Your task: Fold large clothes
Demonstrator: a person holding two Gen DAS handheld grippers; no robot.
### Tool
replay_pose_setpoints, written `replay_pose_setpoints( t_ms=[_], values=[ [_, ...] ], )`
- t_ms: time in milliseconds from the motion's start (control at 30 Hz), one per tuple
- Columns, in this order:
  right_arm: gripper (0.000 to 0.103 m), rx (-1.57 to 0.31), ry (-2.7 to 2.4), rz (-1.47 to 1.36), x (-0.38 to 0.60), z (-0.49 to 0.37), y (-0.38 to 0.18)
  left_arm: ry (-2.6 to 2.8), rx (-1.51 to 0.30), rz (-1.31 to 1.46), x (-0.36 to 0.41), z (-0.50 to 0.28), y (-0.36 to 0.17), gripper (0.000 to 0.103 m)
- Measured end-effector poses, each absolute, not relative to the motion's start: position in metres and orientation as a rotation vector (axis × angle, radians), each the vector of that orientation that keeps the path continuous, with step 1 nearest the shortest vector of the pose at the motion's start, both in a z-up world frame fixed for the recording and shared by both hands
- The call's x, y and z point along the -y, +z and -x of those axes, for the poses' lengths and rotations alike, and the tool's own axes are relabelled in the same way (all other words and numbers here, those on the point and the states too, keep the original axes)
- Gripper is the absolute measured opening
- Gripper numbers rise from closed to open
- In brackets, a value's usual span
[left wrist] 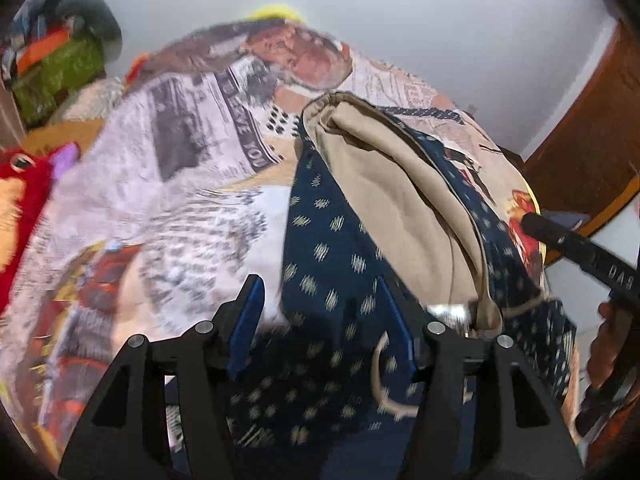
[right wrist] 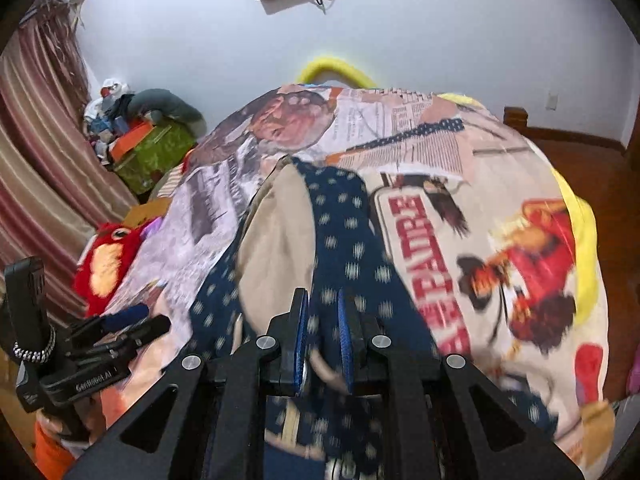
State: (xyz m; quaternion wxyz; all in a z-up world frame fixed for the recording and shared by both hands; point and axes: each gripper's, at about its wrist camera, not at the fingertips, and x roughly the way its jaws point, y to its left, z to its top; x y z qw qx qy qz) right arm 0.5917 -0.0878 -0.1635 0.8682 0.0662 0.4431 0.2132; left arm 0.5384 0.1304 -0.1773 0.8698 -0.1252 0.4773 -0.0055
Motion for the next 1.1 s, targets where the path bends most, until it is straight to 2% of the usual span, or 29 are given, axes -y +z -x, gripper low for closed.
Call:
replay_pose_setpoints(
  t_ms=[267,467,533,600,667,733,900,1100],
  values=[
    [0.011,-0.925,0.417,-0.023,0.051,-0.634,-0.196,0.007,-1.048,0.44,-0.14,-0.595,-0.215,0.06],
    [0.012,-0.935,0.451,-0.02,0.046,-0.641,-0.222,0.045,-1.02,0.375,-0.127,-0.604,-0.226,0.06],
    [0.014,-0.913,0.47,0.001,0.047,-0.636,-0.225,0.03,-1.005,0.34,-0.121,-0.602,-0.225,0.048],
    [0.02,-0.9,0.49,0.021,0.05,-0.631,-0.226,0.026,-1.002,0.332,-0.118,-0.602,-0.223,0.023],
    [0.026,-0.909,0.492,0.021,0.053,-0.628,-0.225,0.017,-0.999,0.313,-0.113,-0.598,-0.217,0.013],
    [0.033,-0.92,0.488,0.03,0.055,-0.626,-0.225,-0.001,-0.991,0.302,-0.111,-0.592,-0.208,0.01],
    [0.058,-0.95,0.445,0.083,0.06,-0.619,-0.22,-0.079,-0.95,0.316,-0.107,-0.565,-0.181,0.009],
    [0.06,-0.999,0.448,0.015,0.062,-0.631,-0.228,-0.067,-1.007,0.339,-0.117,-0.559,-0.195,0.009]
  ],
)
